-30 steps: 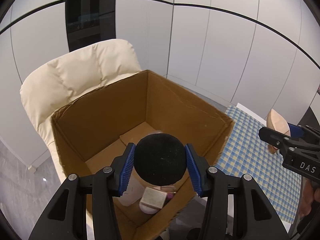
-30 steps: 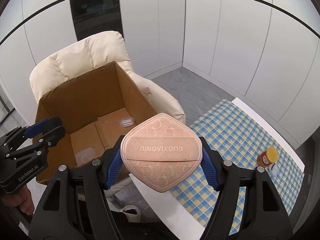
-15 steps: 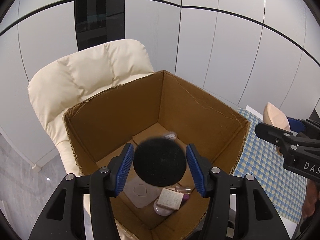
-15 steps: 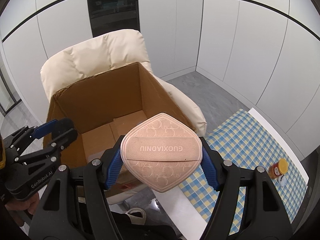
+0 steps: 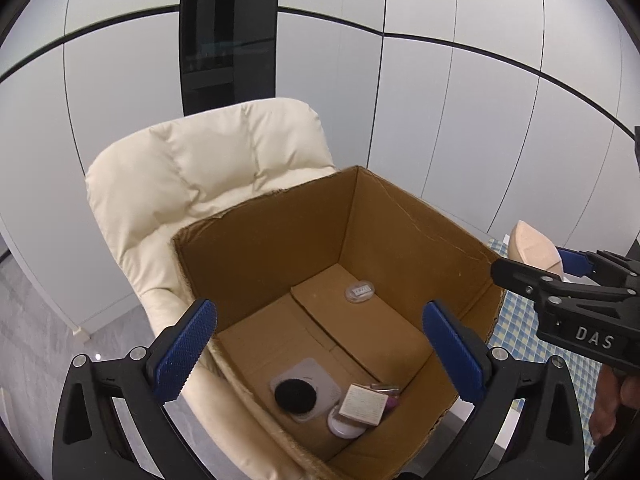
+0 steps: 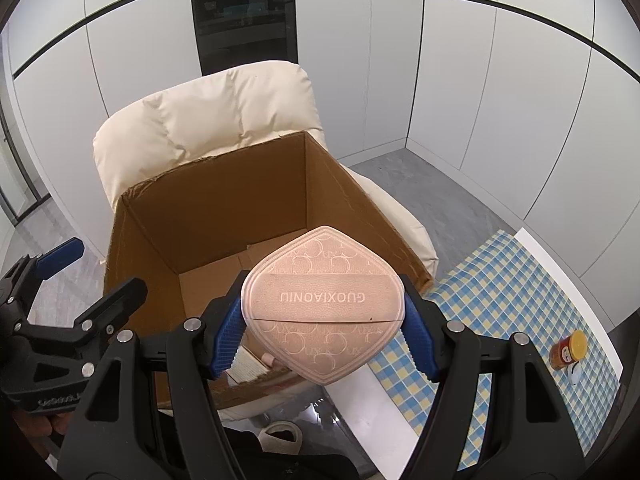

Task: Organize objects
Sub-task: 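Lower the pink puff over the box and open the right tool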

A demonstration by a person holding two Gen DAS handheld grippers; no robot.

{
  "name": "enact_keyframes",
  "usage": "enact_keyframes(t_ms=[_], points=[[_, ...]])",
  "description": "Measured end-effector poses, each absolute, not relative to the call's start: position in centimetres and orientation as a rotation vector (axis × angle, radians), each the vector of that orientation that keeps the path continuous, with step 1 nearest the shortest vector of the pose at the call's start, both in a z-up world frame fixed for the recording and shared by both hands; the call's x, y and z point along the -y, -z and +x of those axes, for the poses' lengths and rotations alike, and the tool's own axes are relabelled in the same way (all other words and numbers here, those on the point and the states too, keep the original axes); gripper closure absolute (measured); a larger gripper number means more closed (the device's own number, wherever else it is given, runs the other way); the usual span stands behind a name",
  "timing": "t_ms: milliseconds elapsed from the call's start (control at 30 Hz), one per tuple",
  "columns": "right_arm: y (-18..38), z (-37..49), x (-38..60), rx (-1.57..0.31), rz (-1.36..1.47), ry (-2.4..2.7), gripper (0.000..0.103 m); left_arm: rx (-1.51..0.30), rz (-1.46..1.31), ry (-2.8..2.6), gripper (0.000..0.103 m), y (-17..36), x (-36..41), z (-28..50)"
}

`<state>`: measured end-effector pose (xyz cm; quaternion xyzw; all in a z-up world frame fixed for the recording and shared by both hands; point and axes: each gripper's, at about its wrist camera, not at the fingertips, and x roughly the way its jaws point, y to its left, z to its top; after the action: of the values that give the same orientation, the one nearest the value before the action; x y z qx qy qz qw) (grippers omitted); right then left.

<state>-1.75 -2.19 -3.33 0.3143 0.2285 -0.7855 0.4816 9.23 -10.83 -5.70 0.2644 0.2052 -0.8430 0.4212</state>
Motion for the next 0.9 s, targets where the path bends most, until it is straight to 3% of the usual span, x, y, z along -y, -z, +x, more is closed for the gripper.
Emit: enact_keyframes(t_ms=[900], points=[[5.0,3.6,7.4,-0.657,0.730,1.782,0.031,-0.578,0.651,2.000,0.000,6.3,12.5,14.8]])
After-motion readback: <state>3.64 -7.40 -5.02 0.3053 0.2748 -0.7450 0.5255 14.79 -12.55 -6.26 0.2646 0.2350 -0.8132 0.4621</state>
